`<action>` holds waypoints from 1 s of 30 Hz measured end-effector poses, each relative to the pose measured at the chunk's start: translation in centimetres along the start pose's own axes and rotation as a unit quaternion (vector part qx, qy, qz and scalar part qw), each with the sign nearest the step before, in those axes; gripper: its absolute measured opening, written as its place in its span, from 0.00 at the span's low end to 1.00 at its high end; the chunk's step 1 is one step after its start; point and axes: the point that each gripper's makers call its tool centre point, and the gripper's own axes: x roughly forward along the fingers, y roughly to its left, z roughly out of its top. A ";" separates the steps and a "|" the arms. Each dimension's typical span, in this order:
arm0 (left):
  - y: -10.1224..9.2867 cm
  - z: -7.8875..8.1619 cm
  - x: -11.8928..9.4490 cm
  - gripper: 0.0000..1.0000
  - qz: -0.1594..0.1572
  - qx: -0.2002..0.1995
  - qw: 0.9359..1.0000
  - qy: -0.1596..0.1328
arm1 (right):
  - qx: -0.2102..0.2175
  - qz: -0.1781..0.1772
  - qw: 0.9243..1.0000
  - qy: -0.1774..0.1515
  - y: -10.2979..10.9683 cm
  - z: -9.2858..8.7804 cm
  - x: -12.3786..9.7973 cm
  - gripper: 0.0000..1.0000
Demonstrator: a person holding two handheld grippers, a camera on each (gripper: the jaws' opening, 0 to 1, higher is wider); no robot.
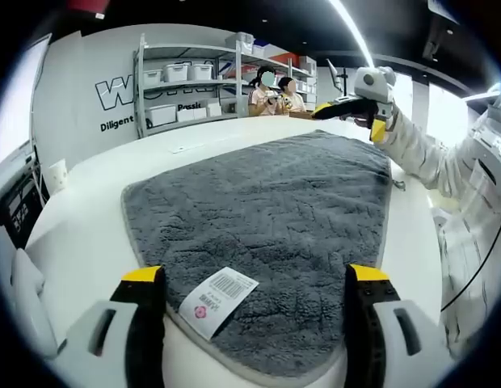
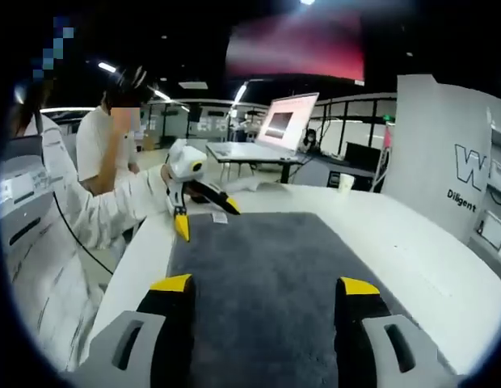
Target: Open the folded towel by lifting each exposed corner and separating the folded layers until the towel lies flat within the target outline without major curled edges
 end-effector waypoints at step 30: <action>0.0 -0.1 -0.2 0.89 -0.002 0.003 1.000 0.001 | -0.001 0.096 0.994 0.057 7.0 -4.4 14.1 0.45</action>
